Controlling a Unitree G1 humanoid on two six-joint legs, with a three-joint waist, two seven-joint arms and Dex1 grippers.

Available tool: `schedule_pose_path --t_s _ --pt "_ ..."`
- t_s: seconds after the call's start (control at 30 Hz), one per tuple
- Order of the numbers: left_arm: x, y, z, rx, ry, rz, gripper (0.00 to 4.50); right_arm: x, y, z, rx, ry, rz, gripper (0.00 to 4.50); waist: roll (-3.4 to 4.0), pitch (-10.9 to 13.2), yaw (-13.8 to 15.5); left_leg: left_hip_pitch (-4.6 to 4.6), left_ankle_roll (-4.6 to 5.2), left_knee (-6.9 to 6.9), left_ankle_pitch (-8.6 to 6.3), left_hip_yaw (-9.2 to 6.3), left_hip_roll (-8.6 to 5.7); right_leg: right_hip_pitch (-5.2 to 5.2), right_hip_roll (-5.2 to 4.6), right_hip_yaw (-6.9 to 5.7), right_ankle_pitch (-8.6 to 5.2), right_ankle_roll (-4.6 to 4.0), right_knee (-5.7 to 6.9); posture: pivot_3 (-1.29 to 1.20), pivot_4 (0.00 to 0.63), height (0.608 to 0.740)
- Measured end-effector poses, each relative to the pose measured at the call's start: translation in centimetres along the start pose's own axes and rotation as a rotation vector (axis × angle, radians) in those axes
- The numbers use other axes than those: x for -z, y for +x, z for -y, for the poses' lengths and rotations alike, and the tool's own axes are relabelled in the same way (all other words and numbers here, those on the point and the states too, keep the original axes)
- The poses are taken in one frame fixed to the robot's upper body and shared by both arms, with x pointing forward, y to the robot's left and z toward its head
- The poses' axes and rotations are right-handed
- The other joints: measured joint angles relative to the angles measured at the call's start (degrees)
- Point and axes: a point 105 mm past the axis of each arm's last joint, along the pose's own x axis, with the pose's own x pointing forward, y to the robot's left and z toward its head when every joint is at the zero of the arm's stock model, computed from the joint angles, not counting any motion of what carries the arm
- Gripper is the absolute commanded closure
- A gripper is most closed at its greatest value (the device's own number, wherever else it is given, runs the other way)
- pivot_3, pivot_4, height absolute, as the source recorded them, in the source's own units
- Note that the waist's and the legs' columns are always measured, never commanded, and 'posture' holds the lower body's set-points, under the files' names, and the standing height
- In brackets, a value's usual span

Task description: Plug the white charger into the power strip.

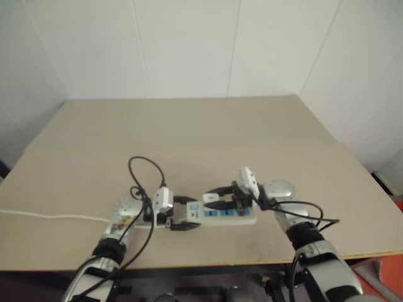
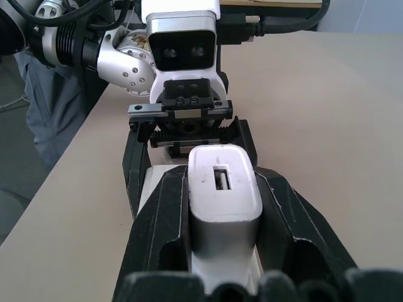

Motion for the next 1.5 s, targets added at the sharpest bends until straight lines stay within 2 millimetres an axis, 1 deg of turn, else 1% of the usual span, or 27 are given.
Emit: schedule_pose_path --t_s 0.07,0.1,0.13,0.27,0.33,0.4,0.47,0.53,0.57,0.6,0.63,0.7,0.73,0.77,0.83,0.9,0.97,1.03,1.1,1.17,1.23,1.27,1.3,1.37,1.43,1.5 --pt "0.3 -0.1 0.0 -0.006 -0.023 -0.005 1.22 0.3 0.2 0.2 0.0 0.02 0.001 3.38 -0.01 0.0 -0.1 0.5 0.0 -0.18 0.0 0.02 0.01 0.48 0.0 0.01 -0.03 0.0 -0.11 0.0 0.15 0.74" --pt "0.3 -0.2 0.0 -0.008 -0.03 -0.007 1.22 0.4 0.3 0.2 0.001 0.023 0.003 3.38 -0.07 -0.1 -0.2 0.66 0.0 -0.31 0.0 0.04 0.01 0.6 0.0 0.01 -0.16 0.17 -0.15 0.0 0.15 0.74" --pt "0.4 -0.3 0.0 -0.011 -0.035 -0.01 1.22 0.5 0.4 0.3 0.001 0.018 0.008 3.38 -0.13 -0.1 -0.4 0.7 0.0 -0.35 0.0 0.03 0.04 0.6 0.02 0.02 -0.27 0.33 -0.14 0.0 0.15 0.74" --pt "0.6 -0.6 0.0 -0.017 -0.049 -0.022 1.22 0.8 0.8 0.3 0.006 0.004 0.023 3.38 -0.18 -0.3 -0.9 0.89 0.0 -0.38 0.0 0.03 0.05 0.72 0.03 0.05 -0.28 0.32 -0.1 0.0 0.15 0.74" --pt "0.6 -0.7 0.0 -0.019 -0.052 -0.027 1.22 0.9 0.9 0.4 0.006 0.008 0.025 2.63 -0.24 -0.4 -1.1 0.92 0.0 -0.38 0.0 0.02 0.05 0.73 0.03 0.05 -0.27 0.31 -0.08 0.0 0.15 0.74" --pt "0.5 -0.6 0.0 -0.014 -0.045 -0.024 1.22 1.6 0.5 0.4 0.018 0.009 0.0 2.05 -0.27 -0.4 -1.1 0.89 0.0 -0.41 0.0 0.01 0.05 0.7 0.03 0.05 -0.24 0.24 -0.1 0.0 0.15 0.74" --pt "0.5 -0.5 0.1 -0.011 -0.034 -0.022 1.22 1.7 0.3 0.4 0.018 -0.03 -0.011 1.41 -0.35 -0.4 -1.0 0.87 -0.01 -0.46 0.0 0.01 0.05 0.7 0.02 0.04 -0.12 -0.06 -0.12 0.0 0.15 0.74" --pt "0.4 -0.5 0.1 -0.011 -0.022 -0.021 1.22 1.6 0.2 0.3 0.011 -0.069 -0.014 0.7 -0.38 -0.5 -1.0 0.85 -0.01 -0.5 -0.01 0.01 0.04 0.68 0.01 0.04 -0.13 -0.07 -0.14 0.0 0.15 0.74" --pt "0.4 -0.5 0.1 -0.012 -0.019 -0.021 1.22 1.5 0.2 0.2 0.008 -0.083 -0.016 0.43 -0.38 -0.5 -1.0 0.85 -0.01 -0.5 -0.01 0.01 0.04 0.68 0.0 0.04 -0.12 -0.08 -0.14 0.0 0.15 0.74" --pt "0.4 -0.5 0.1 -0.012 -0.017 -0.022 1.22 1.5 0.2 0.2 0.005 -0.088 -0.019 0.04 -0.38 -0.5 -0.9 0.85 -0.01 -0.5 0.0 0.01 0.04 0.68 0.0 0.04 -0.12 -0.08 -0.13 0.0 0.15 0.74" --pt "0.4 -0.5 0.1 -0.013 -0.017 -0.021 1.22 1.5 0.2 0.2 0.005 -0.09 -0.02 0.02 -0.38 -0.5 -0.9 0.85 -0.01 -0.5 0.0 0.01 0.04 0.68 0.0 0.04 -0.12 -0.08 -0.13 0.0 0.15 0.74" --pt "0.4 -0.4 0.0 -0.013 -0.018 -0.021 0.48 1.5 0.0 0.2 -0.003 -0.092 -0.027 0.0 -0.38 -0.5 -0.8 0.85 -0.01 -0.5 0.0 0.01 0.04 0.67 0.0 0.03 -0.13 -0.08 -0.13 0.0 0.15 0.74" --pt "0.4 -0.4 0.0 -0.004 -0.019 -0.035 0.2 1.5 -0.3 0.1 -0.011 -0.096 -0.036 0.0 -0.37 -0.4 -0.7 0.81 -0.01 -0.5 0.0 0.01 0.02 0.65 0.0 0.03 -0.13 -0.08 -0.14 0.0 0.15 0.74" --pt "0.5 -0.3 0.0 0.001 -0.024 -0.043 0.01 1.5 -0.6 0.1 -0.021 -0.099 -0.045 0.0 -0.36 -0.4 -0.6 0.76 -0.01 -0.5 0.0 0.01 0.01 0.62 -0.01 0.03 -0.13 -0.08 -0.15 0.0 0.15 0.74" --pt "0.5 -0.3 0.0 0.007 -0.033 -0.039 0.01 1.3 -1.2 0.1 -0.032 -0.109 -0.062 0.0 -0.36 -0.4 -0.5 0.65 -0.01 -0.5 0.0 0.01 0.01 0.54 -0.01 0.02 -0.14 -0.07 -0.17 0.0 0.15 0.74" --pt "-0.1 -0.3 0.0 0.011 -0.046 0.001 0.01 1.3 -2.1 0.1 -0.035 -0.115 -0.083 0.0 -0.36 -0.4 -0.3 0.53 -0.01 -0.49 0.0 0.0 0.02 0.42 -0.01 0.01 -0.13 -0.08 -0.16 0.0 0.15 0.74" --pt "-1.0 -0.4 -0.2 0.019 -0.045 0.04 0.01 1.2 -2.6 0.0 -0.032 -0.109 -0.087 0.0 -0.34 -0.3 0.0 0.5 -0.01 -0.49 0.0 0.0 0.02 0.37 -0.01 0.01 -0.13 -0.08 -0.15 0.0 0.15 0.74" --pt "-2.6 -0.7 -0.5 0.019 -0.043 0.092 0.01 0.9 -3.1 0.1 -0.02 -0.115 -0.089 0.0 -0.31 0.0 0.1 0.45 -0.01 -0.49 0.0 0.01 0.02 0.32 -0.01 0.02 -0.13 -0.08 -0.13 0.0 0.15 0.74" --pt "-4.0 -1.6 -0.8 0.006 -0.048 0.127 0.01 0.4 -4.0 0.1 -0.005 -0.112 -0.095 0.0 -0.27 0.3 0.1 0.32 -0.02 -0.49 0.0 0.01 0.02 0.16 -0.01 0.05 -0.13 -0.09 -0.1 0.0 0.15 0.74" --pt "-5.8 -3.9 -1.0 -0.007 -0.054 0.146 0.01 -0.8 -6.4 0.2 0.014 -0.126 -0.126 0.0 -0.16 0.5 0.1 -0.41 -0.04 -0.37 0.02 -0.01 0.01 -0.61 -0.03 0.06 -0.1 -0.1 0.07 0.0 0.15 0.74" --pt "-7.0 -7.1 -0.9 -0.01 -0.039 0.086 0.01 -2.8 -9.7 0.3 0.043 -0.165 -0.192 0.0 0.0 0.6 0.1 -0.96 -0.06 -0.31 0.03 0.02 0.01 -1.31 -0.04 0.1 -0.08 -0.14 0.21 0.0 0.15 0.74" --pt "-7.1 -8.2 -0.6 0.003 -0.025 0.034 0.01 -3.6 -11.1 0.2 0.049 -0.182 -0.235 0.0 0.09 0.7 0.1 -1.16 -0.05 -0.3 0.04 0.01 0.01 -1.48 -0.04 0.08 -0.08 -0.14 0.21 0.0 0.15 0.74" --pt "-6.8 -9.8 -0.1 0.013 -0.011 -0.047 0.01 -4.5 -12.7 -0.2 0.054 -0.2 -0.294 0.0 0.22 0.8 0.1 -1.19 -0.06 -0.32 0.04 0.02 0.02 -1.52 -0.04 0.05 -0.09 -0.16 0.18 0.0 0.15 0.74" --pt "-6.2 -12.3 0.3 0.007 0.004 -0.174 0.01 -5.6 -15.2 -0.8 0.067 -0.202 -0.398 0.0 0.35 1.0 0.1 -1.2 -0.05 -0.35 0.03 0.05 0.02 -1.51 -0.05 0.05 -0.1 -0.18 0.1 0.0 0.15 0.74" --pt "-5.9 -14.0 0.3 -0.017 0.021 -0.24 0.01 -6.4 -16.8 -1.3 0.073 -0.201 -0.484 0.0 0.36 1.1 0.2 -1.12 -0.05 -0.35 0.04 0.11 0.03 -1.43 -0.05 0.05 -0.11 -0.18 0.08 0.0 0.15 0.74" --pt "-6.0 -14.4 0.2 -0.026 0.037 -0.25 0.01 -6.8 -17.4 -1.9 0.068 -0.202 -0.518 0.0 0.34 1.1 0.2 -1.12 -0.05 -0.33 0.04 0.16 0.04 -1.39 -0.04 0.06 -0.12 -0.15 0.02 0.0 0.15 0.74"
